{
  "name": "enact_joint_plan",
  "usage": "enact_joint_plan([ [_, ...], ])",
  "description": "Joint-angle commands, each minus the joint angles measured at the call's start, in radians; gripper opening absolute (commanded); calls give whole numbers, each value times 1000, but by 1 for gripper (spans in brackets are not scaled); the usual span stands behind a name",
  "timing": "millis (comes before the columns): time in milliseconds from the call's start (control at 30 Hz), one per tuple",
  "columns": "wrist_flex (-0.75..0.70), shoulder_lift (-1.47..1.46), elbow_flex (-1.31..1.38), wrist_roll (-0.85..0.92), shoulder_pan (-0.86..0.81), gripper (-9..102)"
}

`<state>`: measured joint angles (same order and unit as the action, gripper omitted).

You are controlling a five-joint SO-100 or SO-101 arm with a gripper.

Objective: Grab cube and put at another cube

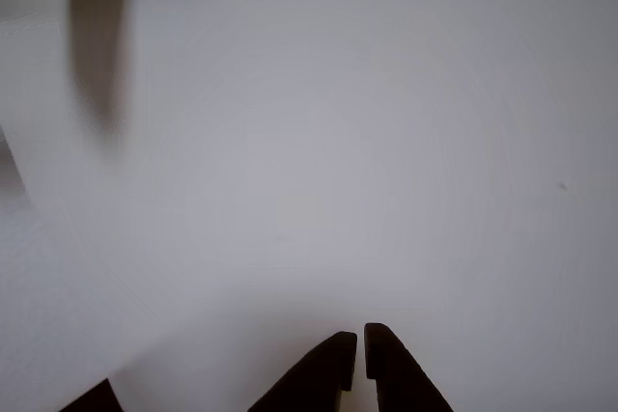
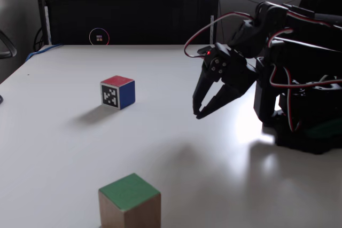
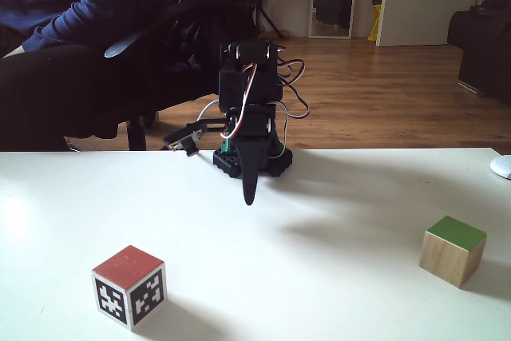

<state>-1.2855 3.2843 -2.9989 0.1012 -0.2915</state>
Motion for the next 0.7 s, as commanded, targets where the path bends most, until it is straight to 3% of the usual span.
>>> enact_joint_plan([
  [0, -6, 3, 31, -23, -23, 0],
  [533, -2, 3, 31, 17, 6, 0],
  [667, 84, 6, 20, 98, 89, 10],
])
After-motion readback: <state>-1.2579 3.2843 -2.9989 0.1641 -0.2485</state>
